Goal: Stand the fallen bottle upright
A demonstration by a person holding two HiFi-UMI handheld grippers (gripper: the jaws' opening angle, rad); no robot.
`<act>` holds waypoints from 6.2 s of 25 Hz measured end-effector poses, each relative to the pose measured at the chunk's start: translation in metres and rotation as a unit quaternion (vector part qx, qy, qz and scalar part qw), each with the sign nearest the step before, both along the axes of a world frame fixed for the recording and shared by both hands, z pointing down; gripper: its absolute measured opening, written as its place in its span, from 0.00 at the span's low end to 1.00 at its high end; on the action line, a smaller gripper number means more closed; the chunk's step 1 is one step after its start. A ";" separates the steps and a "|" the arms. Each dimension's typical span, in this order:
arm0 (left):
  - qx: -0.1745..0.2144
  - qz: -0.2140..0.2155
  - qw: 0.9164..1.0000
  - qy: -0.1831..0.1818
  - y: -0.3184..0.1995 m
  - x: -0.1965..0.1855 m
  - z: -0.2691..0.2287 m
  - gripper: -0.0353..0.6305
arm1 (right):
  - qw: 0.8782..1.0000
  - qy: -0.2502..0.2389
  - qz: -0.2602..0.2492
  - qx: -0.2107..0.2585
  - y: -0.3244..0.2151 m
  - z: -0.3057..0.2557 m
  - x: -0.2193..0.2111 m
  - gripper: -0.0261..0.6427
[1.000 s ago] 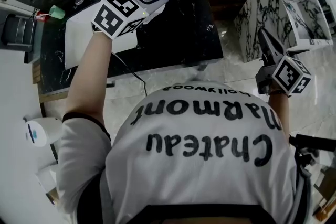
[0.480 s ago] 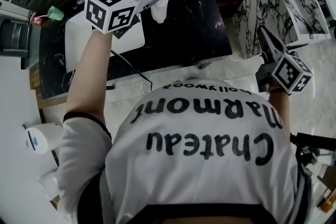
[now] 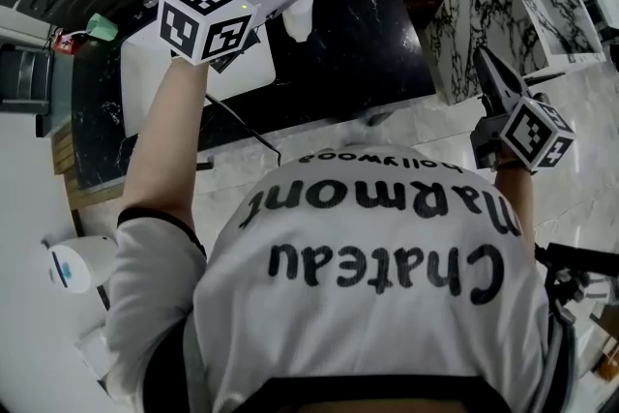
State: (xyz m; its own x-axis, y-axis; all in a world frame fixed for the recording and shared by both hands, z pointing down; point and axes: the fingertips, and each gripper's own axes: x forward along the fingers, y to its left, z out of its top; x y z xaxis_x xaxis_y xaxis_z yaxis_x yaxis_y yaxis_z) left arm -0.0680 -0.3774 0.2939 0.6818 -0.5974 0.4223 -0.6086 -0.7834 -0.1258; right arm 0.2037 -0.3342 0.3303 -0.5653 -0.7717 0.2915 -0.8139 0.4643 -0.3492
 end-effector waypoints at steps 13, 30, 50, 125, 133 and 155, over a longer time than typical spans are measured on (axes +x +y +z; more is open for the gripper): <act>0.001 0.001 1.000 0.007 0.005 -0.019 0.000 0.26 | 1.000 0.004 0.011 0.000 0.017 0.003 -0.020 0.06; 0.025 -0.001 1.000 0.000 -0.006 -0.016 0.004 0.26 | 0.999 0.003 0.052 0.004 0.043 0.008 -0.027 0.06; 0.040 -0.053 0.998 0.005 -0.005 -0.023 0.009 0.26 | 0.997 0.011 0.071 0.002 0.071 0.010 -0.019 0.06; 0.029 -0.102 0.993 0.048 -0.012 -0.027 -0.002 0.36 | 0.997 0.026 0.069 0.001 0.085 0.013 -0.017 0.06; 0.066 -0.133 0.987 0.070 -0.016 -0.036 -0.020 0.46 | 0.997 0.027 0.072 0.002 0.083 0.011 -0.013 0.06; 0.160 -0.189 0.935 0.253 0.038 -0.033 -0.116 0.32 | 0.999 0.022 -0.050 -0.003 0.016 0.011 -0.046 0.06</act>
State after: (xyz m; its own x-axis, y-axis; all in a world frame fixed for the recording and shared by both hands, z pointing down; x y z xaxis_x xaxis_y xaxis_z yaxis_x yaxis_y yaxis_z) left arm -0.1012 -0.3397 0.1781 0.4597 -0.8770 -0.1399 -0.8799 -0.4711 0.0620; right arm 0.1577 -0.3179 0.3408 -0.6250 -0.7106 0.3230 -0.7790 0.5412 -0.3167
